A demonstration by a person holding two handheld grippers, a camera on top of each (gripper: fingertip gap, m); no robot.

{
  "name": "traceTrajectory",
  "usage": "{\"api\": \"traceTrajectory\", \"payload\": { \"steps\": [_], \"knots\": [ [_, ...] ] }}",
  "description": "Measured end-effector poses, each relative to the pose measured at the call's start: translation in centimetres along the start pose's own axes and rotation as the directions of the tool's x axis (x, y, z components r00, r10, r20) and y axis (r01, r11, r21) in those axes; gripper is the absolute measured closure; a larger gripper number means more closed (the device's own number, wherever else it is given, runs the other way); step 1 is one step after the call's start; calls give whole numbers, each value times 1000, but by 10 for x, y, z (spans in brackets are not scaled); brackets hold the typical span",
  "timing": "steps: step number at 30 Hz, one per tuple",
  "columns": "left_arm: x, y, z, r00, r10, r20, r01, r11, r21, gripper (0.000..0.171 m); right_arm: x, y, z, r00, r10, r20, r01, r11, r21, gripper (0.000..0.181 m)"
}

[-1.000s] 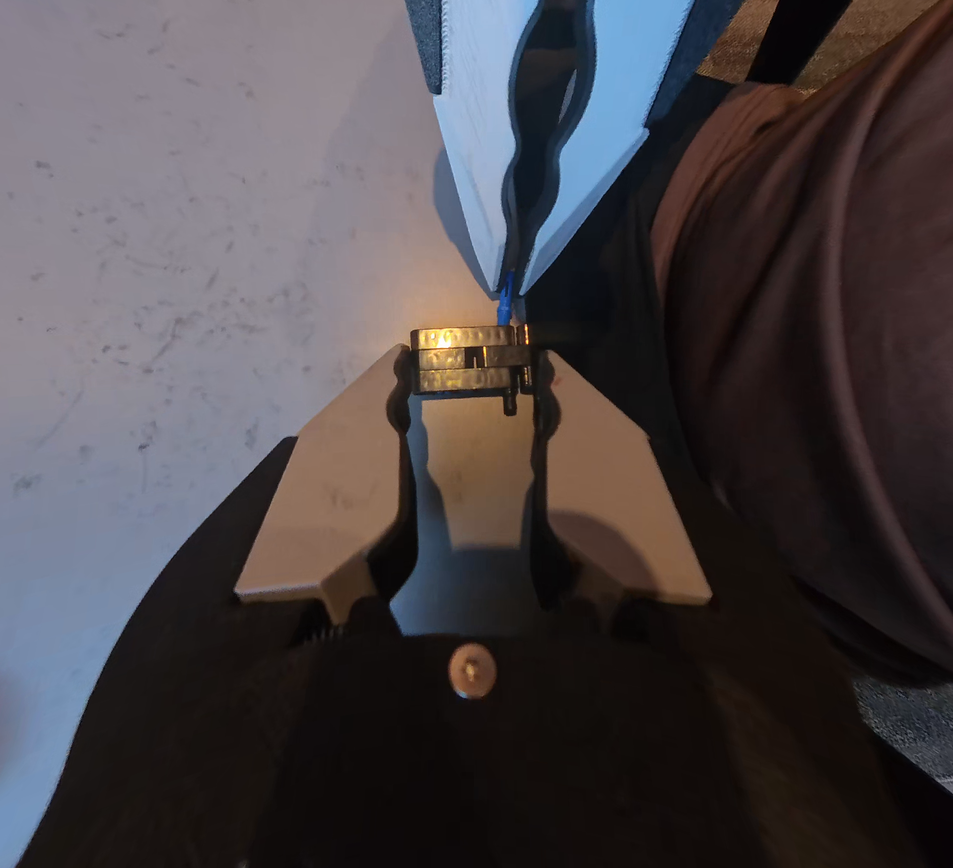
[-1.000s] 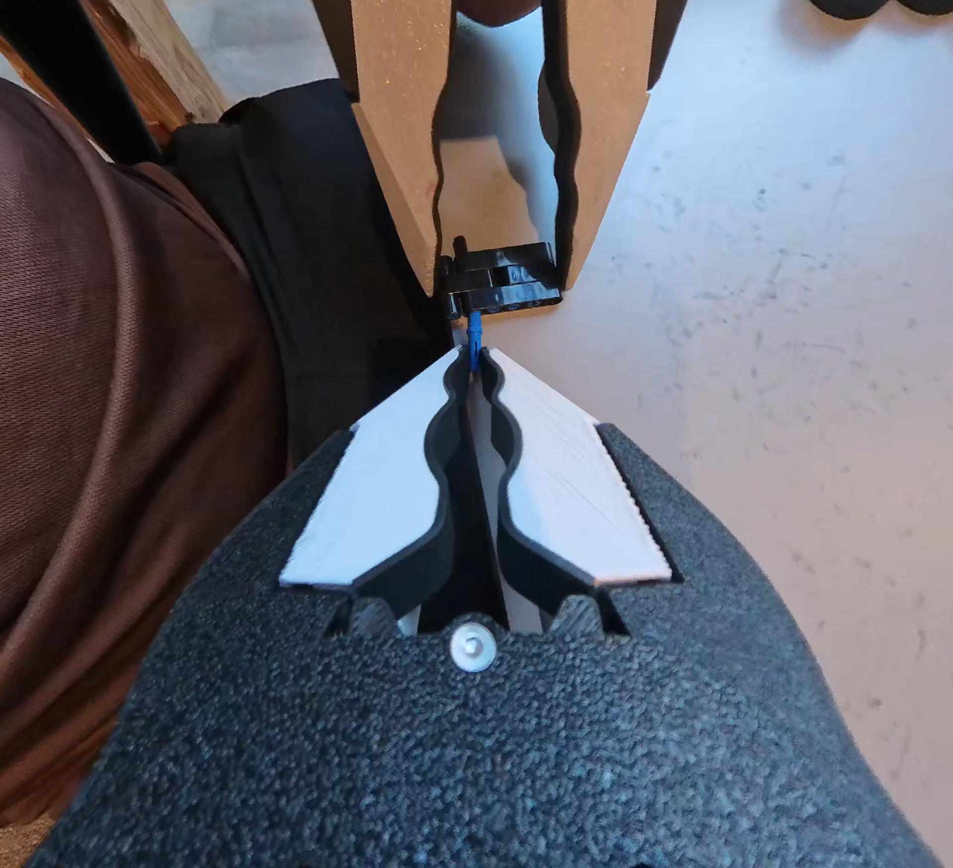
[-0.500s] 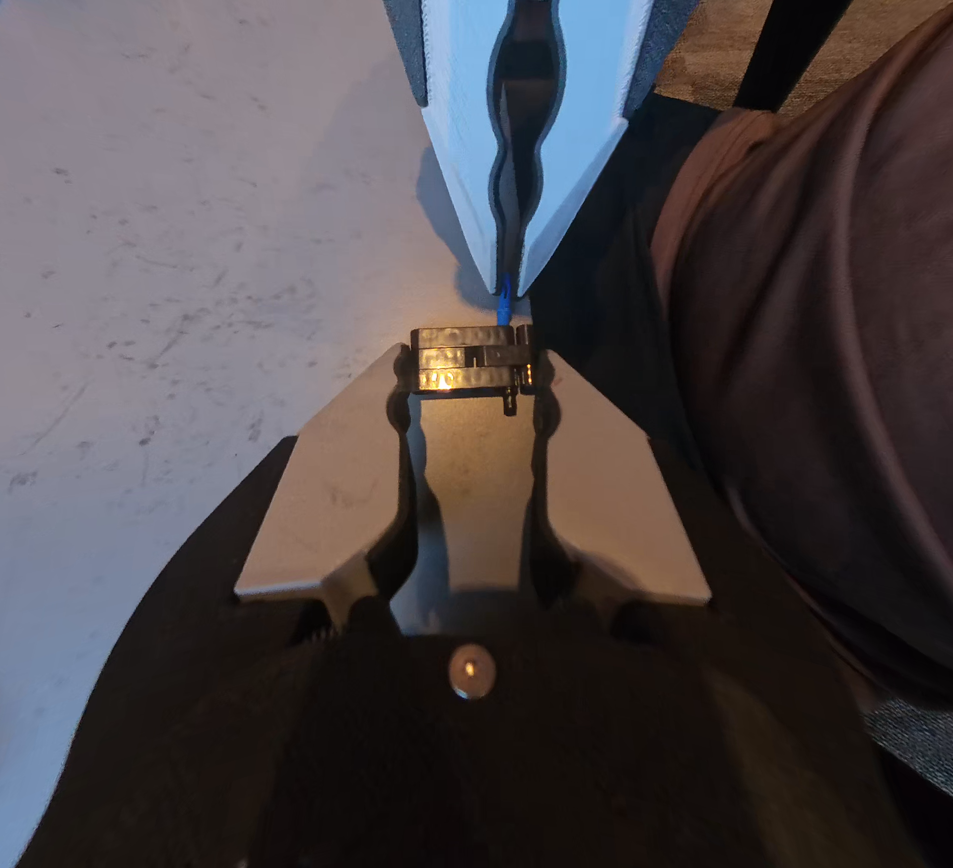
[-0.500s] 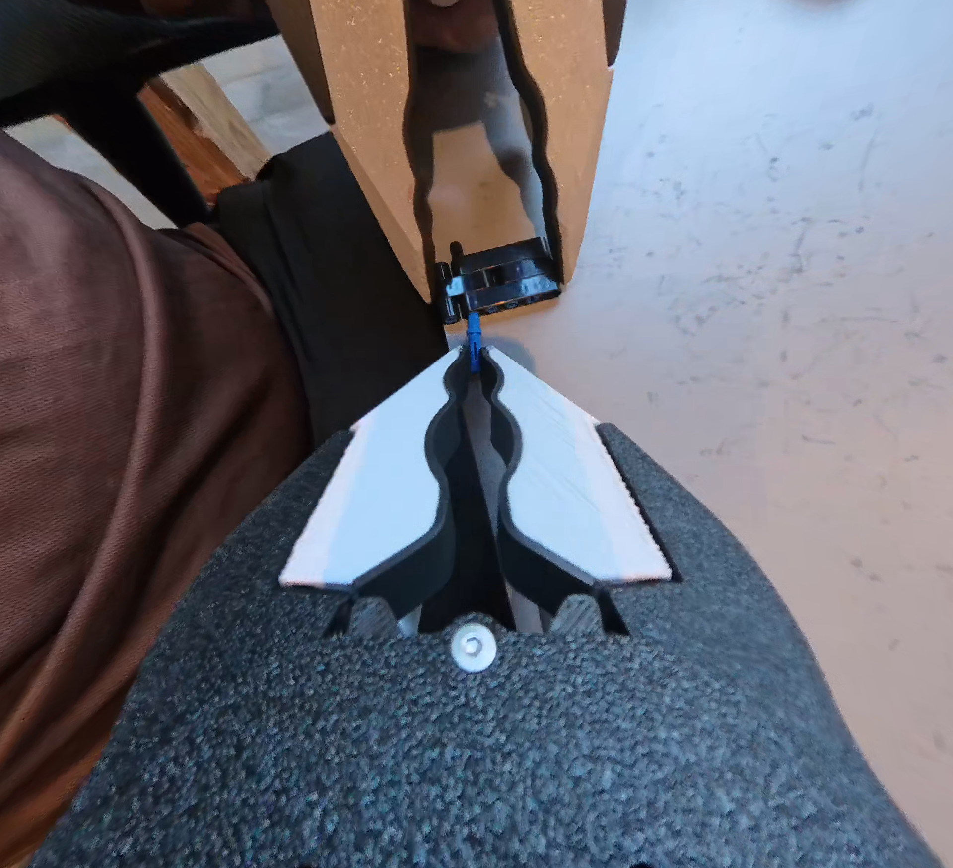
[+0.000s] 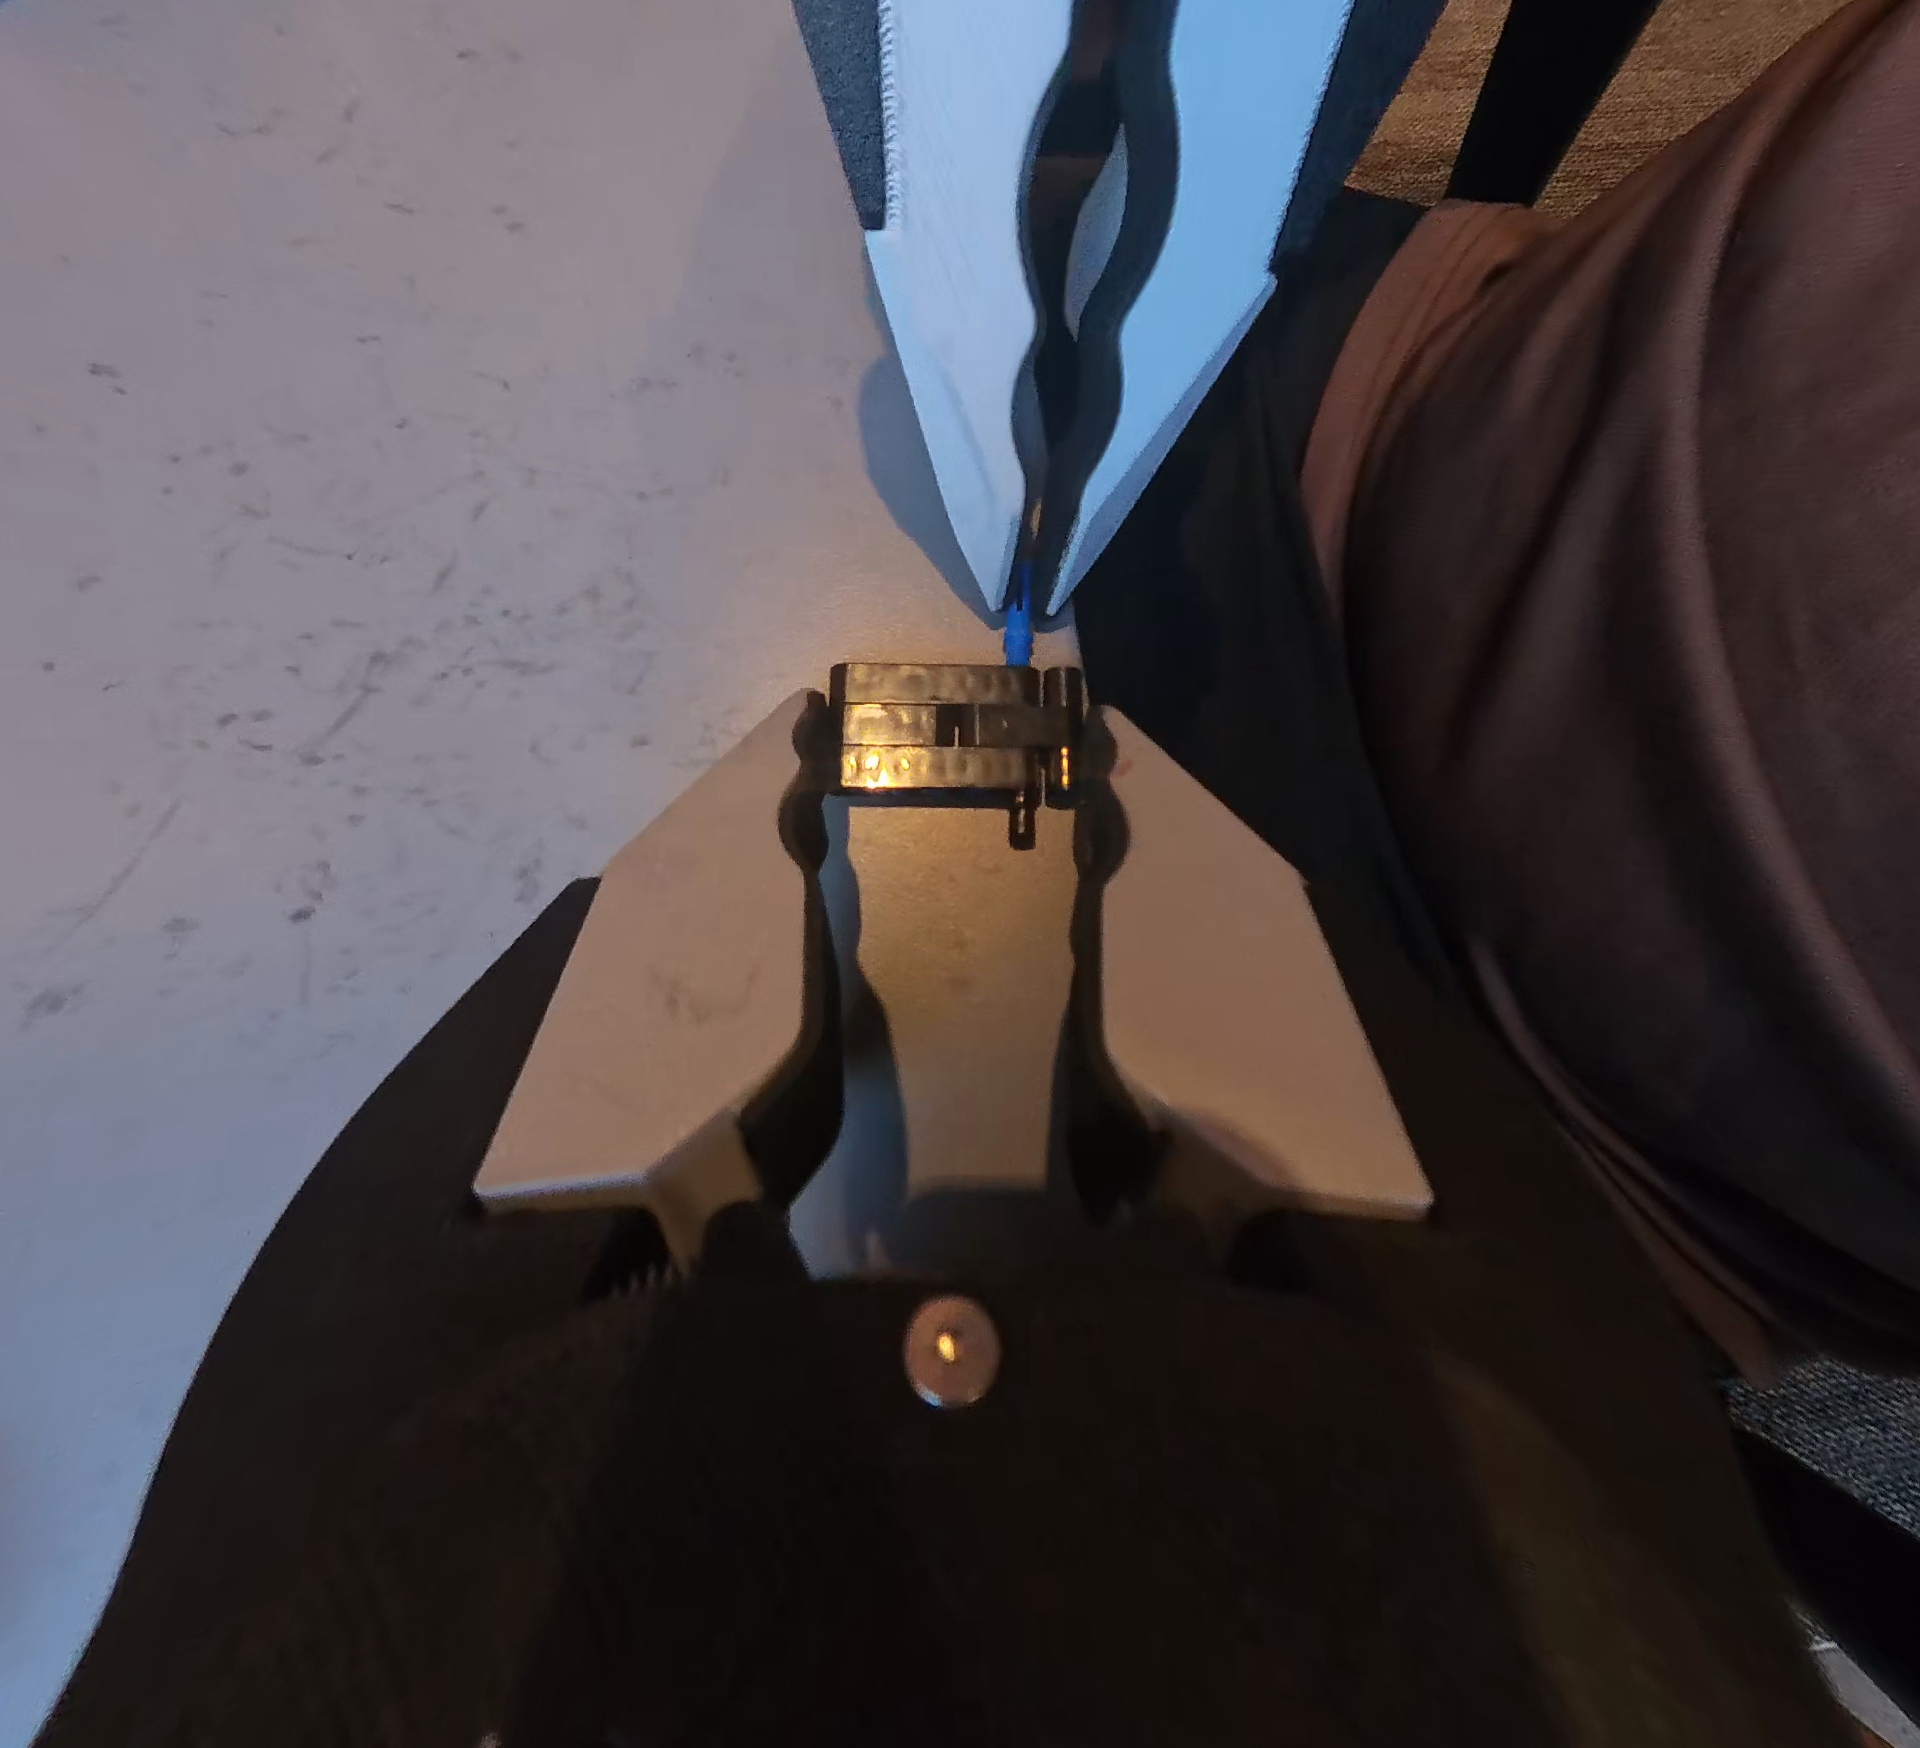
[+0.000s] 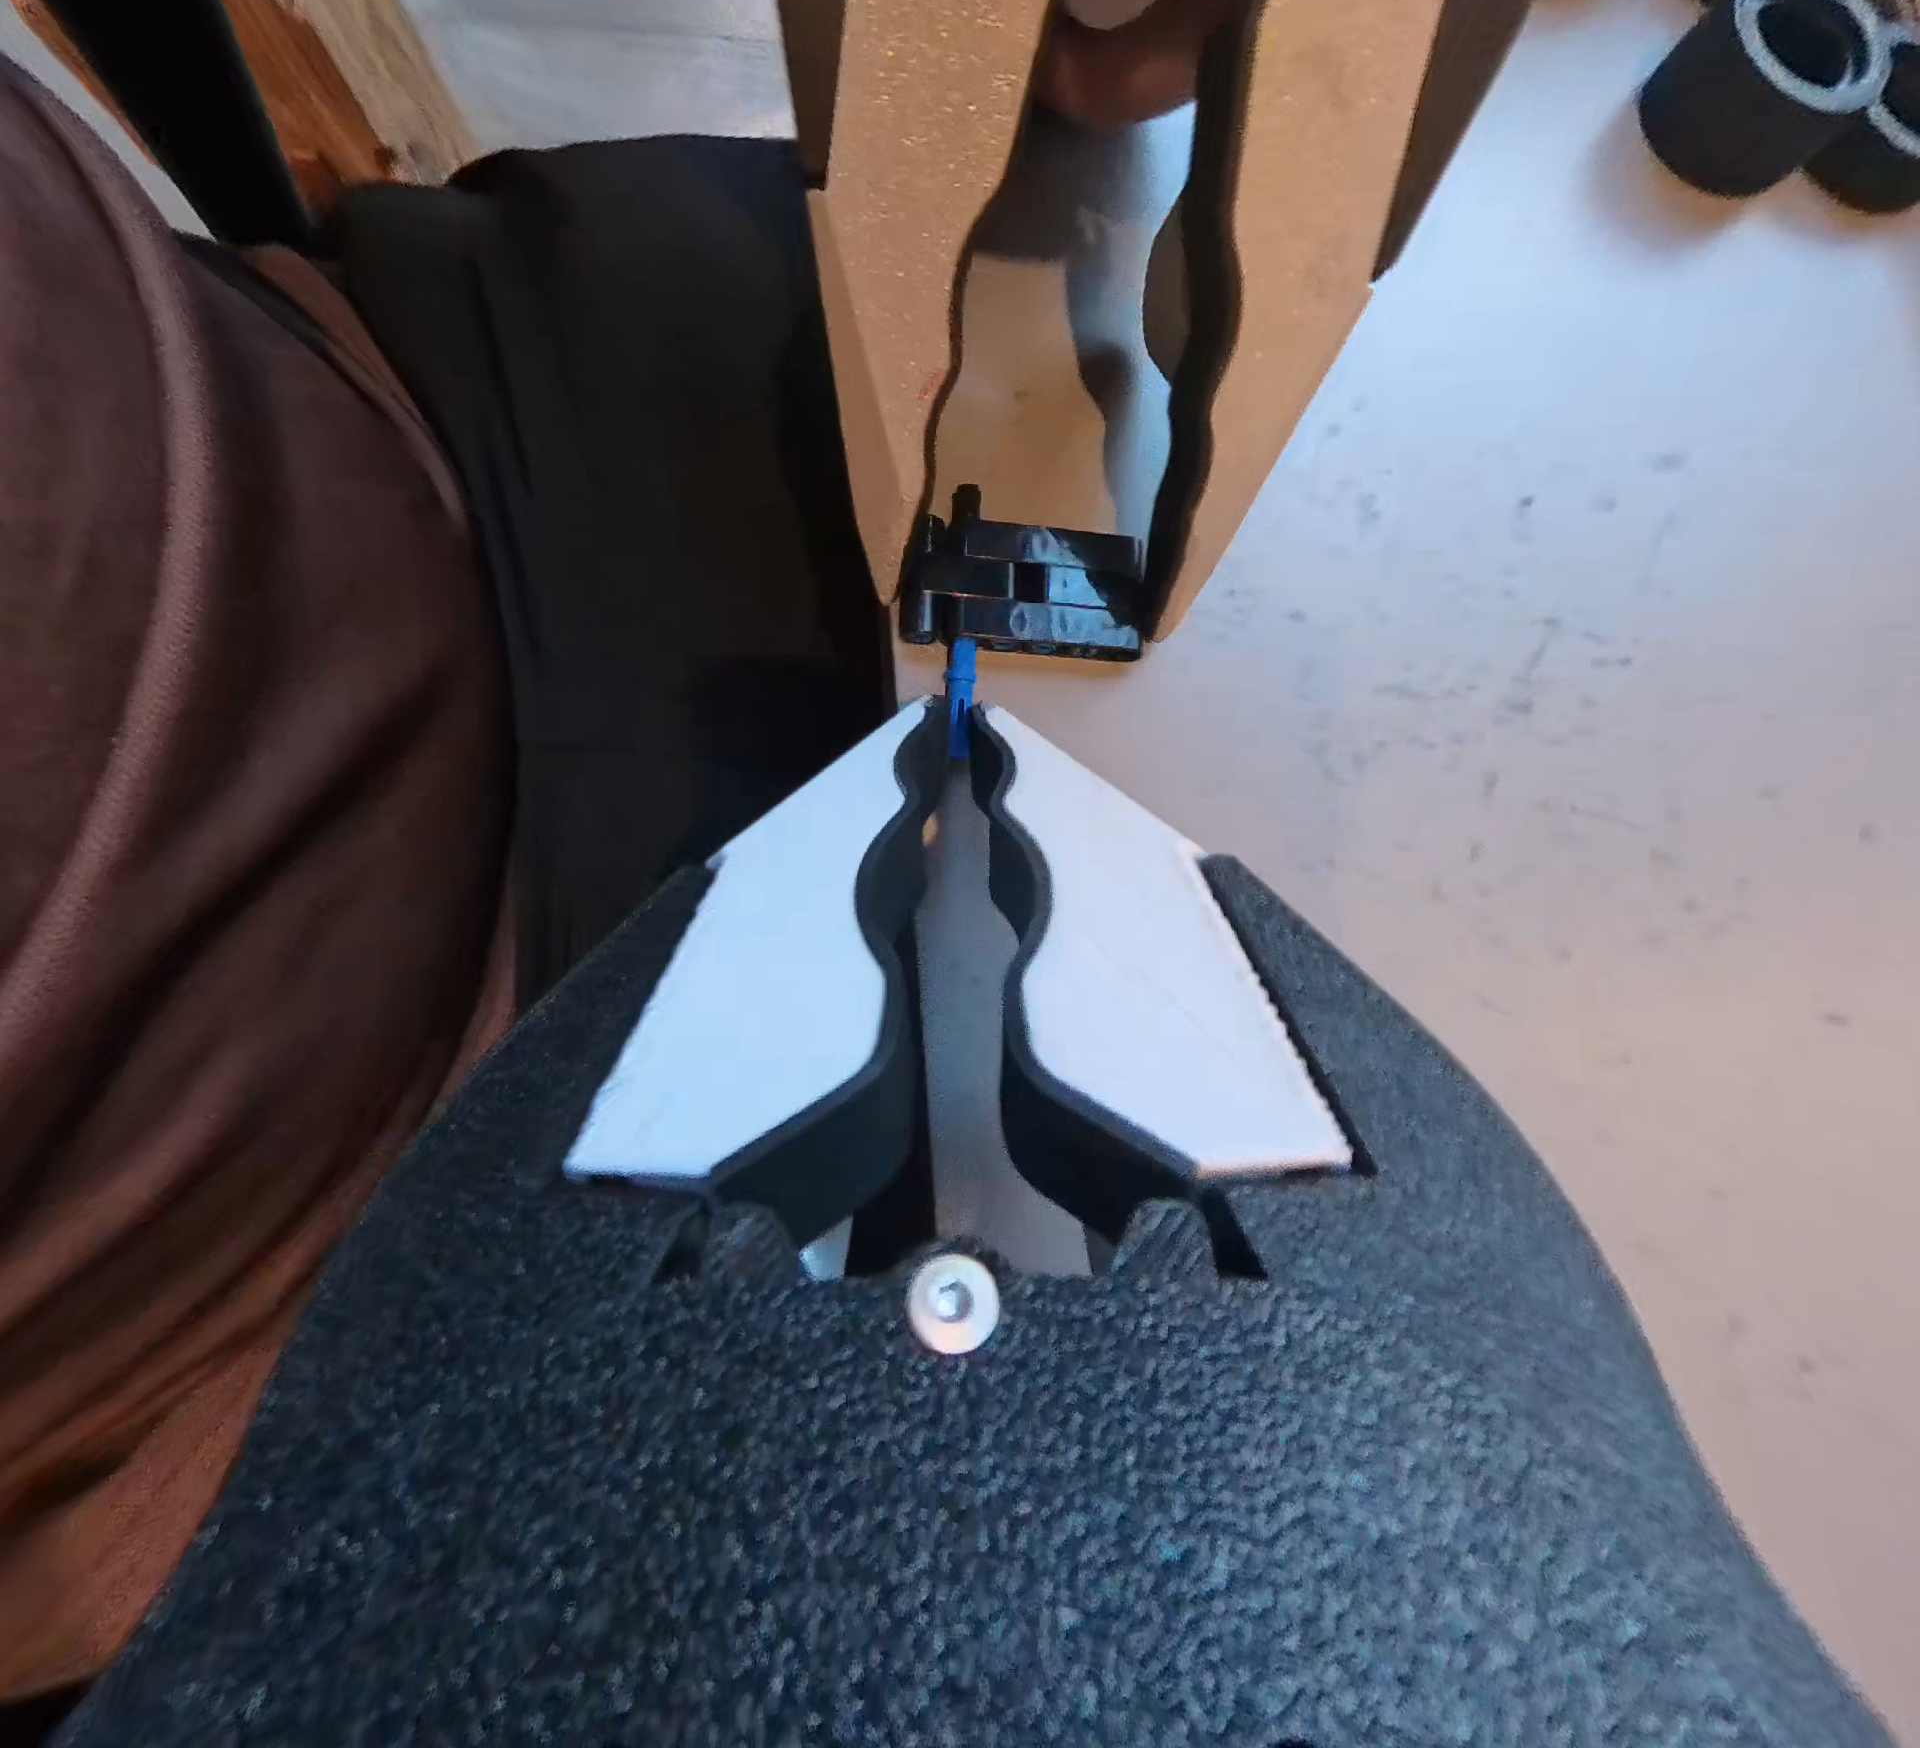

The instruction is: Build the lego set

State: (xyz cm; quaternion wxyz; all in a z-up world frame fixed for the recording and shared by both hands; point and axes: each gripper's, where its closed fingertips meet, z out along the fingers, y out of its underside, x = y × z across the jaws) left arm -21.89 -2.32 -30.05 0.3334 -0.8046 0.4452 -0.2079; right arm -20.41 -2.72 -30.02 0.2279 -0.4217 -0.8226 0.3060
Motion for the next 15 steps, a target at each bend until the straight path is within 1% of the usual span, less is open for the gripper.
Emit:
{"api": "traceTrajectory", "payload": {
  "steps": [4, 6, 8, 10, 15],
  "knots": [
    [0, 0, 0, 1000, 3, -10, -3, 1000, 1, 125, -1, 0, 0, 986, -166, -34, 165, 986, -11, 178],
    [0, 0, 0, 1000, 11, -20, -11, 1000, 2, 125, -1, 0, 0, 982, -185, -24, 185, 983, -22, 178],
    [0, 0, 0, 1000, 12, -22, -12, 1000, 2, 125, 0, 0, 0, 988, -152, -5, 151, 988, -19, 178],
    [0, 0, 0, 1000, 11, -16, -11, 1000, 2, 125, 0, 0, 0, 997, -81, 13, 81, 996, -29, 178],
    [-3, 1, -2, 999, -28, 29, 28, 1000, 3, 125, 4, -2, 2, 998, 57, -5, -58, 998, -23, 179]
  ]
}}
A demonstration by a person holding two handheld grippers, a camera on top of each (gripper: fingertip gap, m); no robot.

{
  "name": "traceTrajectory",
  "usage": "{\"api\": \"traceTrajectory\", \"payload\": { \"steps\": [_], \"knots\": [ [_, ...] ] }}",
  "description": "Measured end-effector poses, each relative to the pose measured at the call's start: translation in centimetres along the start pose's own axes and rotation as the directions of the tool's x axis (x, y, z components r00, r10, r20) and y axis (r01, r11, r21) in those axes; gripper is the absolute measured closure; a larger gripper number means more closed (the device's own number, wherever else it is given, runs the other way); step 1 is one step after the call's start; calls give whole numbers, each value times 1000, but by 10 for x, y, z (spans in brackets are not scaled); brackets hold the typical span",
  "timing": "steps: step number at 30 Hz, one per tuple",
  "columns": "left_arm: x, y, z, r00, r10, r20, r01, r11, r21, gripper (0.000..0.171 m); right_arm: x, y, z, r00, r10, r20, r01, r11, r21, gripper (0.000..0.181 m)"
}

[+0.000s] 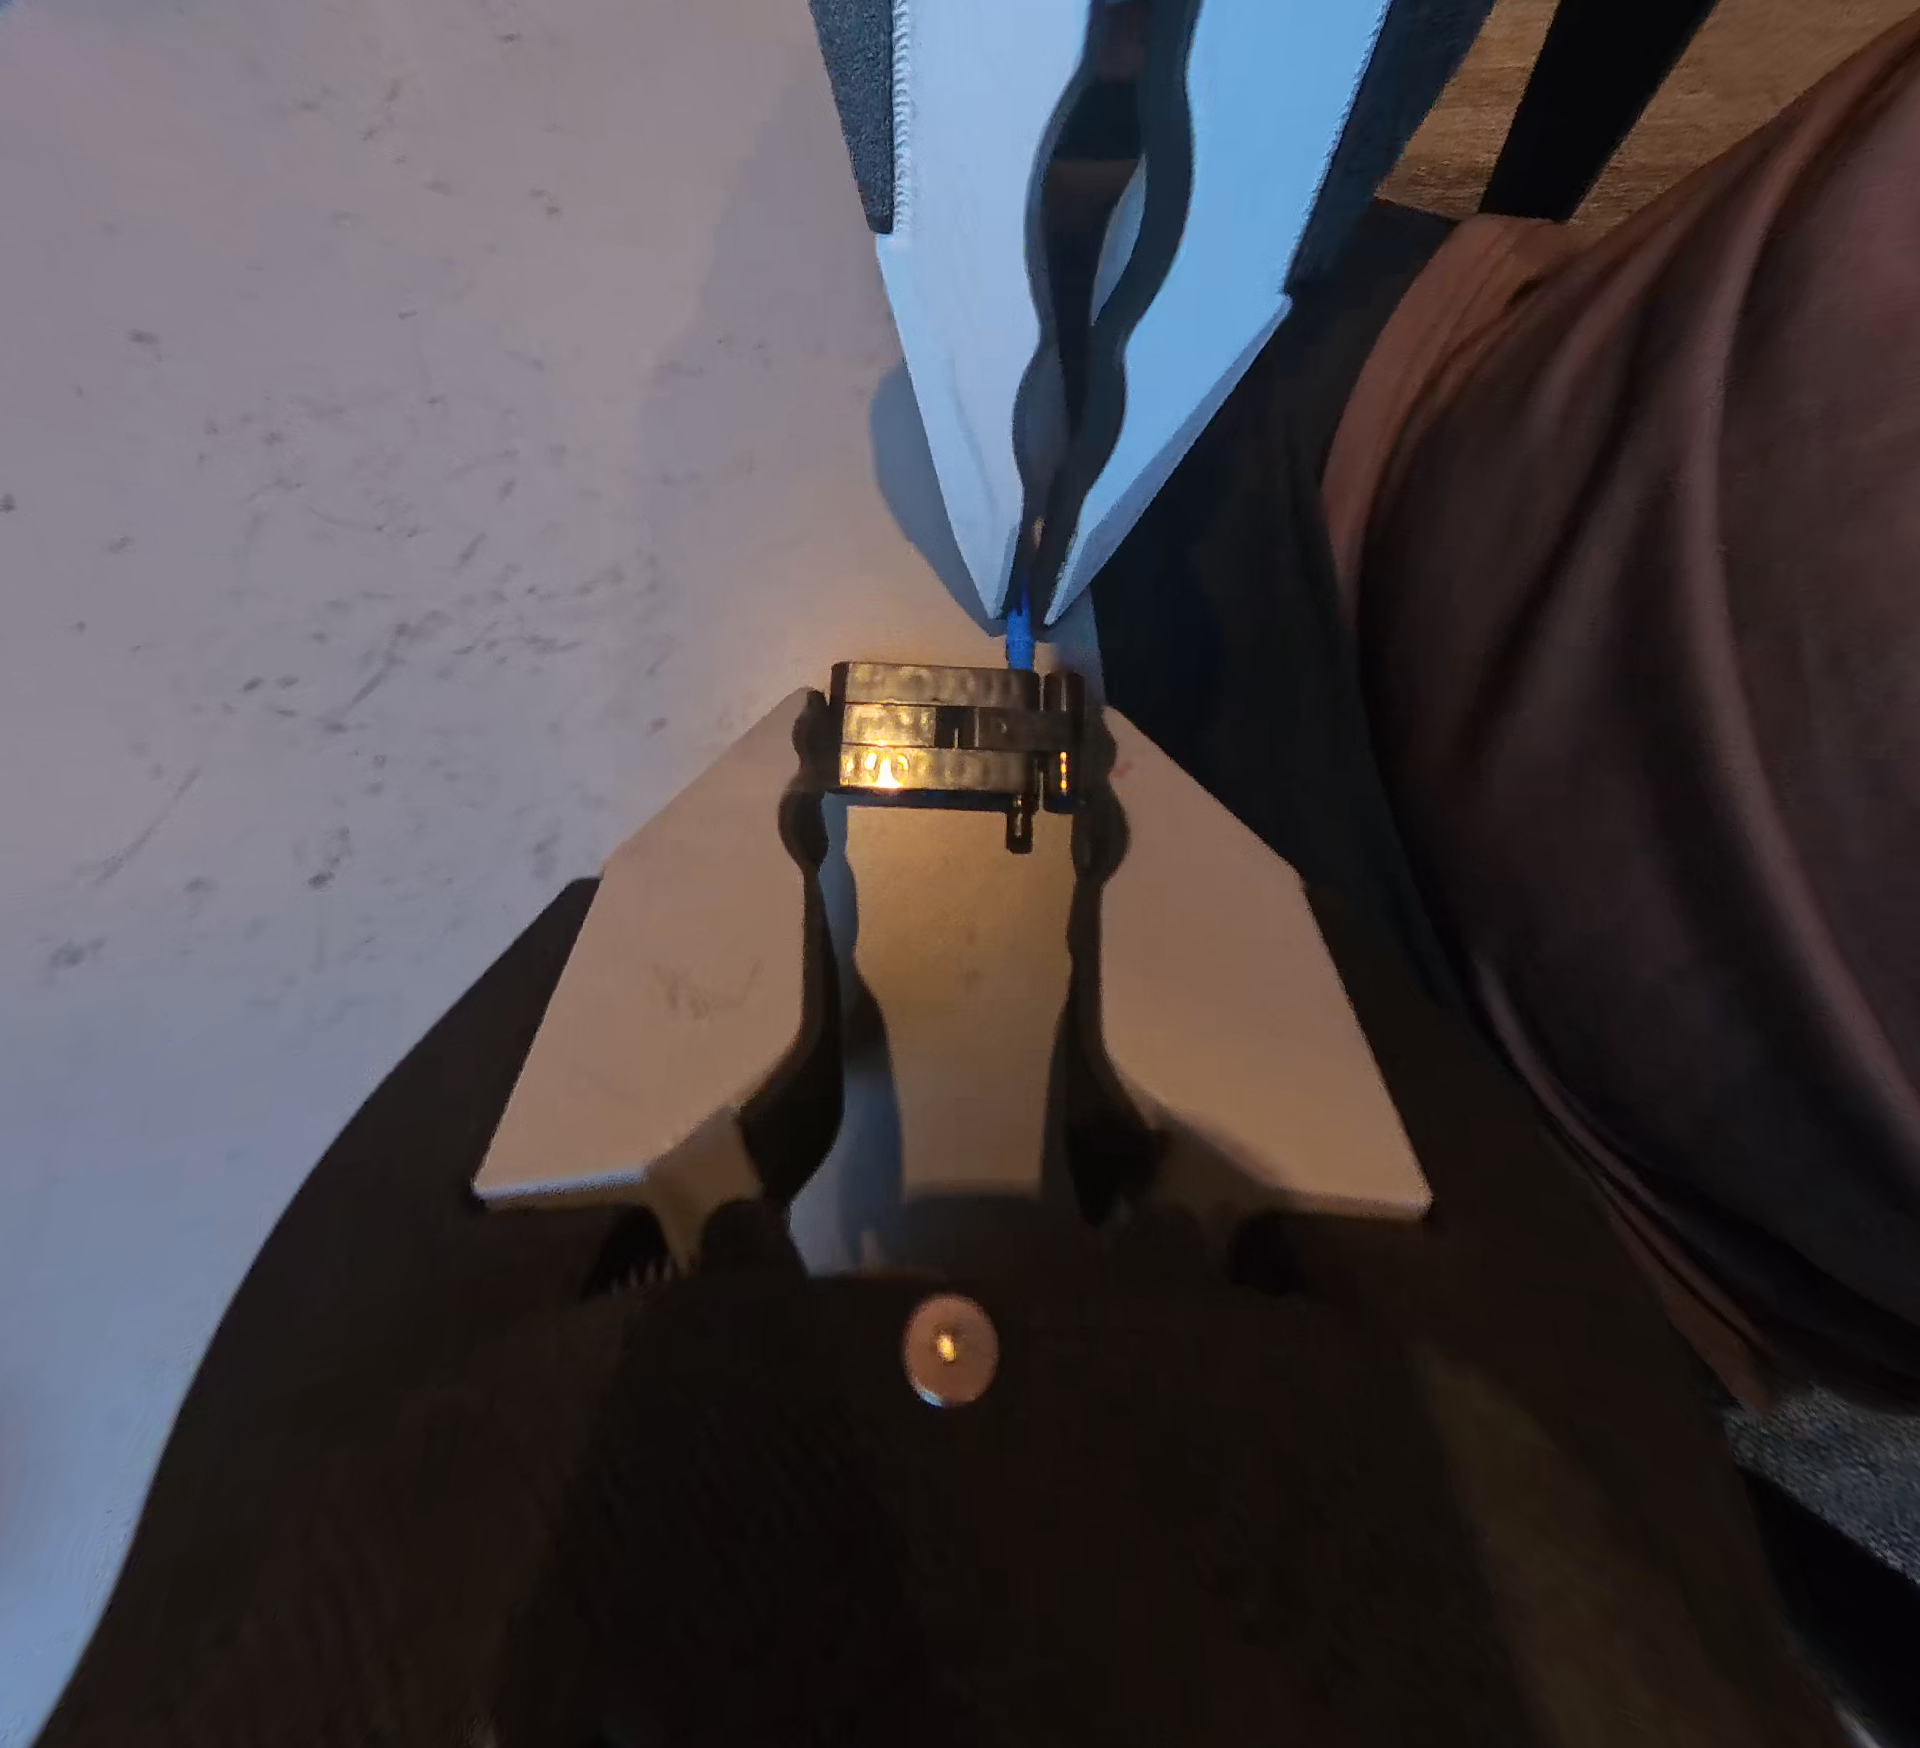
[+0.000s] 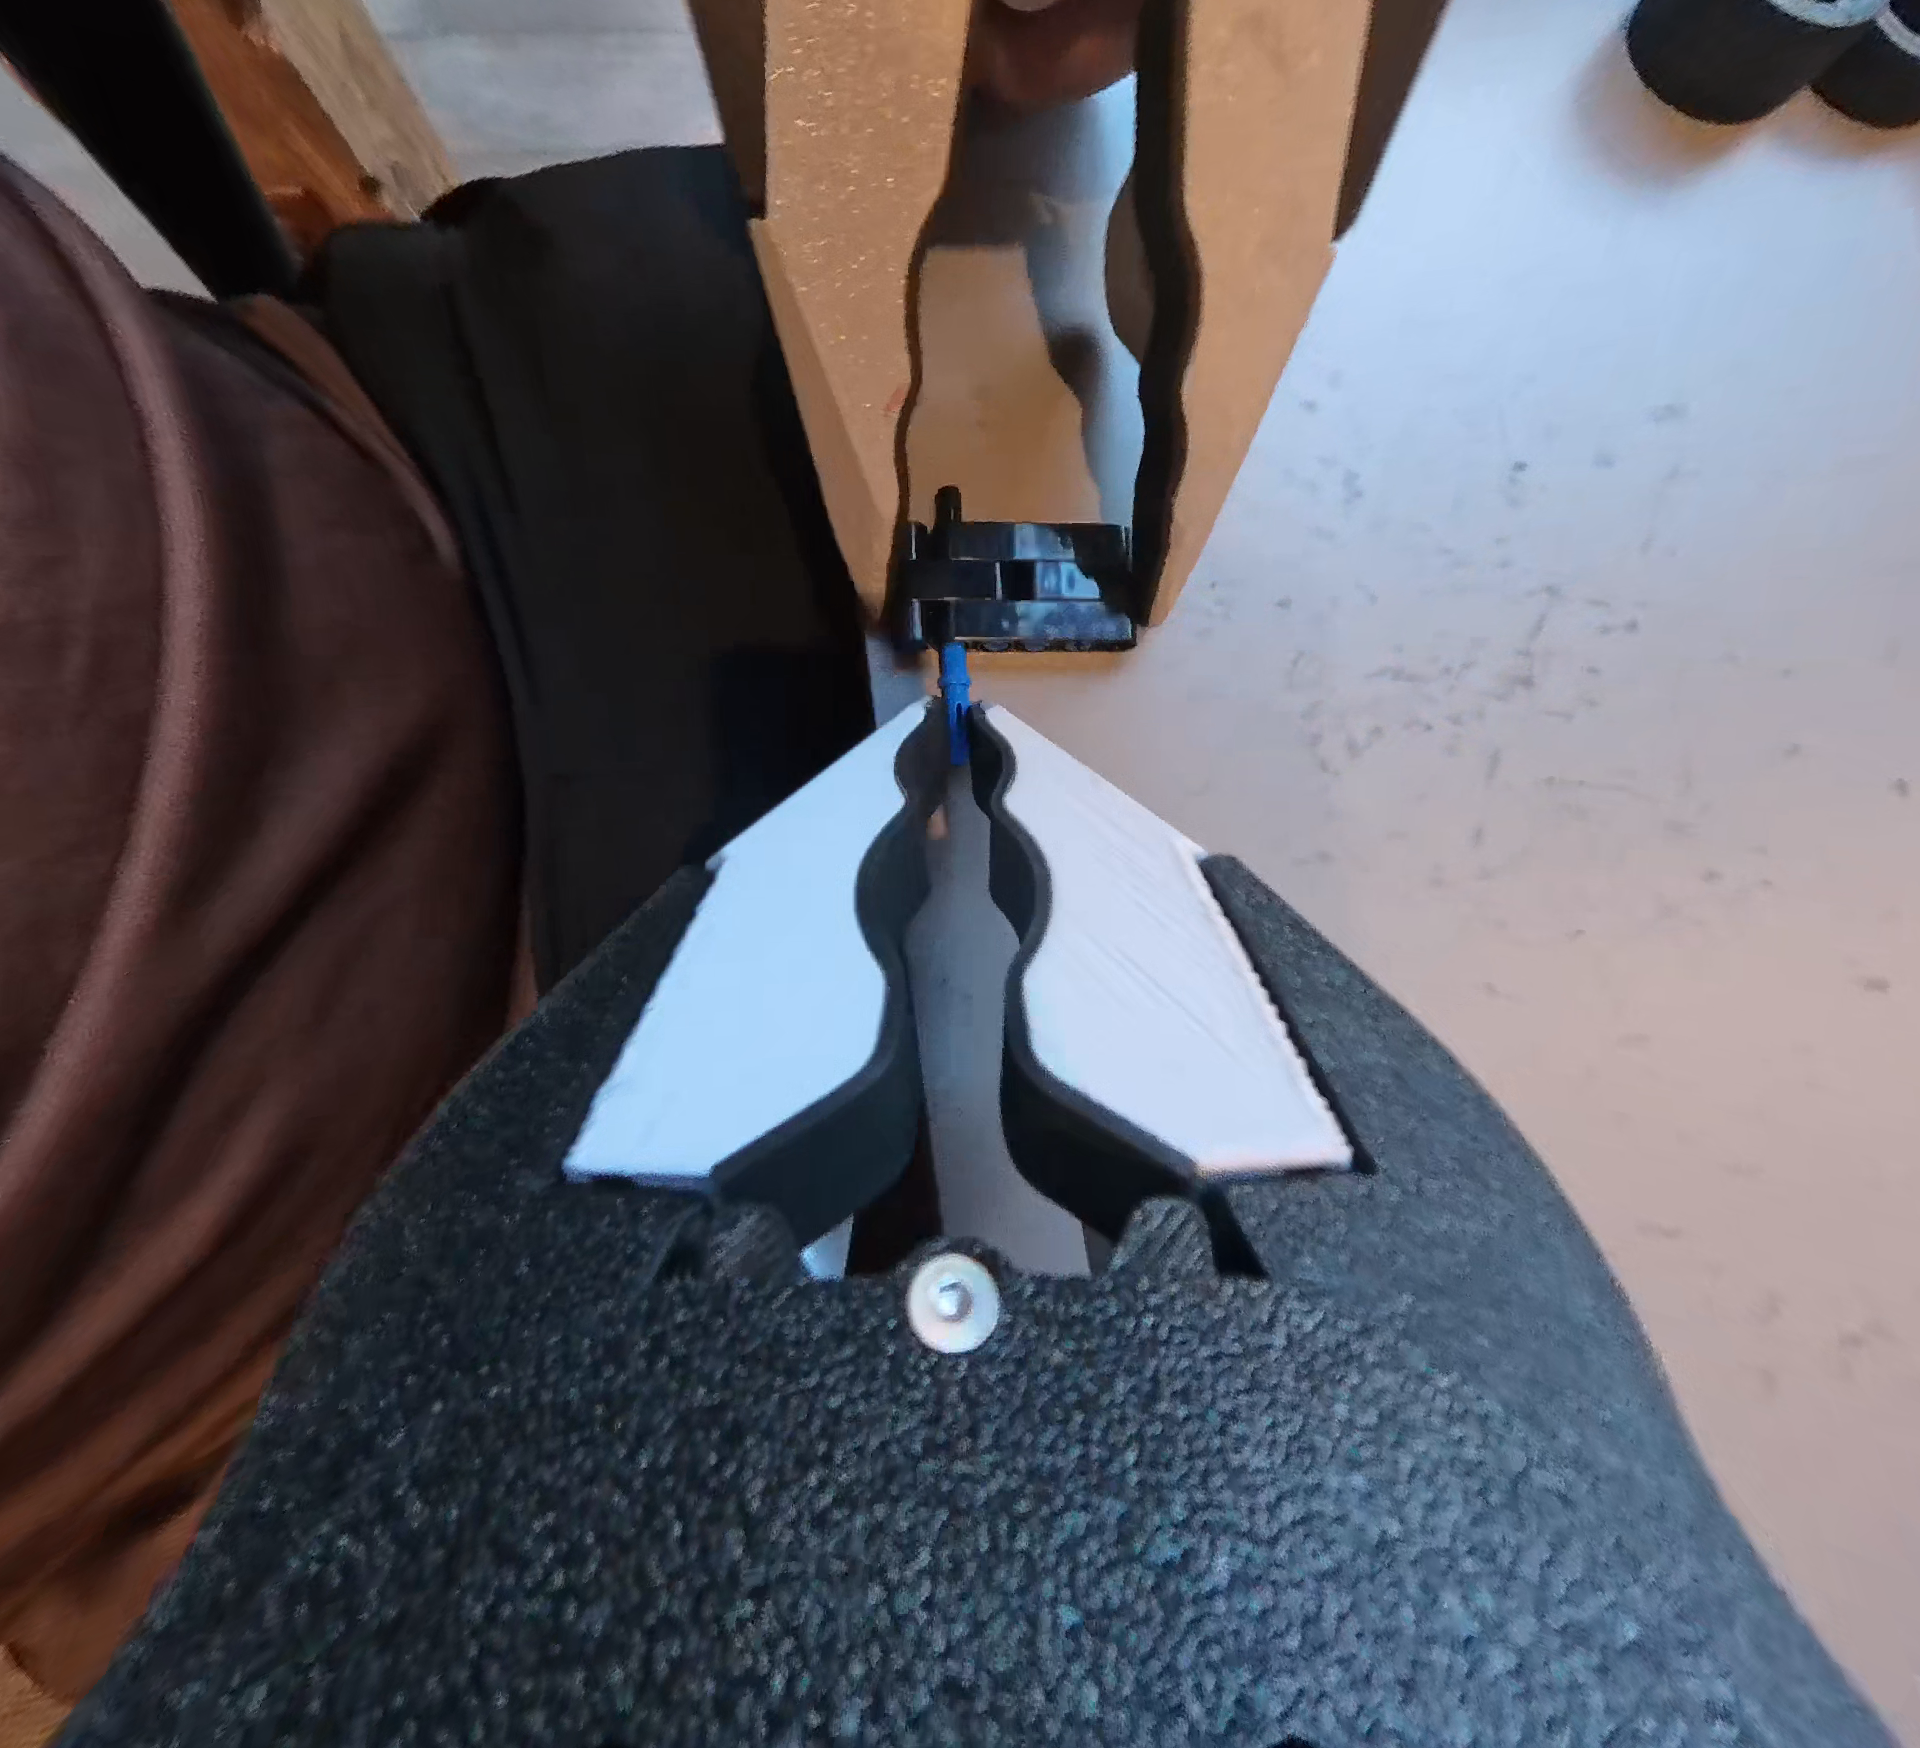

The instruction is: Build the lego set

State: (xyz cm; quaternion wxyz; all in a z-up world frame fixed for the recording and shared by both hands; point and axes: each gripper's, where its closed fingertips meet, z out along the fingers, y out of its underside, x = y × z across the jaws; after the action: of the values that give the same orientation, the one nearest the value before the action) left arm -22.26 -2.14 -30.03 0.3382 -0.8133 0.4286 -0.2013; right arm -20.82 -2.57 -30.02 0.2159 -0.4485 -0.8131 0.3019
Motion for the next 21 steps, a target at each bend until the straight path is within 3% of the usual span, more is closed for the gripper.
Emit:
{"api": "traceTrajectory", "payload": {
  "steps": [4, 8, 17, 21],
  "knots": [
    [0, 0, 0, 1000, -6, 8, 6, 1000, 0, 125, -1, -6, 5, 984, 149, 99, -151, 988, 20, 179],
    [-1, 0, 0, 1000, -11, 8, 11, 1000, 2, 125, -1, -6, 5, 999, 21, 29, -21, 1000, 7, 178],
    [-5, 0, 0, 999, -22, 27, 22, 1000, 5, 125, 6, -3, -11, 997, 66, 49, -69, 996, 58, 179],
    [-6, 0, 0, 999, -28, 33, 28, 1000, 6, 125, 7, 6, -7, 996, 74, 51, -75, 997, 18, 181]
  ]
}}
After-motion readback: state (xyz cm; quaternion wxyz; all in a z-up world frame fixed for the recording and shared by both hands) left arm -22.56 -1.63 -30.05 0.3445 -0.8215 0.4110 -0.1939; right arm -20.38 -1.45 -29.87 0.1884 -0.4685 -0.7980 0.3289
